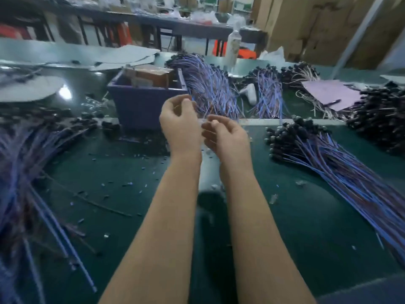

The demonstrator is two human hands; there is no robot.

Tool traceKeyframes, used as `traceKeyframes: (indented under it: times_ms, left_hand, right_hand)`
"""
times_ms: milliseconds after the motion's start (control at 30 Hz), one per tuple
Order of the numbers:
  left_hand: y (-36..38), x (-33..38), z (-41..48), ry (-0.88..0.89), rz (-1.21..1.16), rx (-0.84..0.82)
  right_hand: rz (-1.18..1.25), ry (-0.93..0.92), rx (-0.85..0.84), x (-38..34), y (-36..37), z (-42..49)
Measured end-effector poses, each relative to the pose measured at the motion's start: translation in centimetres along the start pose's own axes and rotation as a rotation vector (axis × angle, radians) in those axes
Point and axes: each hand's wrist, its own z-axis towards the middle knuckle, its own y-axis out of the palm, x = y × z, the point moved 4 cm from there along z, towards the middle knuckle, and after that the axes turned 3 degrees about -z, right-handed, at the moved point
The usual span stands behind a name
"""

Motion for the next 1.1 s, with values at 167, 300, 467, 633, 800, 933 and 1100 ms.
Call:
traceKeyframes:
  times_ms: [167,300,467,633,800,933,1100]
  left_hand:
    - [-11.4,2.8,4.7,-0.026,-0.132,0.371]
    - [-18.0,4.7,6.7,0.0,-0.175,0.591]
    - [-22.1,6.5,8.2,0.065,-0.227,0.732]
    - [-22.8,6.7,8.5,0.073,-0.291,0.753]
    - [-21.4,6.9,8.3,0.111,-0.256,0.668]
    - [-18.7,6.4,7.9,0.165,0.005,0.454]
    - [-11.1,3.9,6.4,0.074,0.557,-0.295]
  right_hand:
    - [-0.281,0.052,-0.329,3.9,12.0,-2.7]
    - [-0.552,-0.032,-0.463,6.2,19.0,-4.7]
    - [-0.82,-0.077,-0.655,7.9,24.5,-6.5]
    - [-0.704,-0.033,-0.532,8.2,25.4,-6.1]
    - [-0.217,0.183,-0.288,7.9,23.2,-5.4]
    - [0.251,0.273,-0.258,4.3,19.5,-3.9]
    - [0.463,0.014,0.023,-0.6,9.7,-1.3]
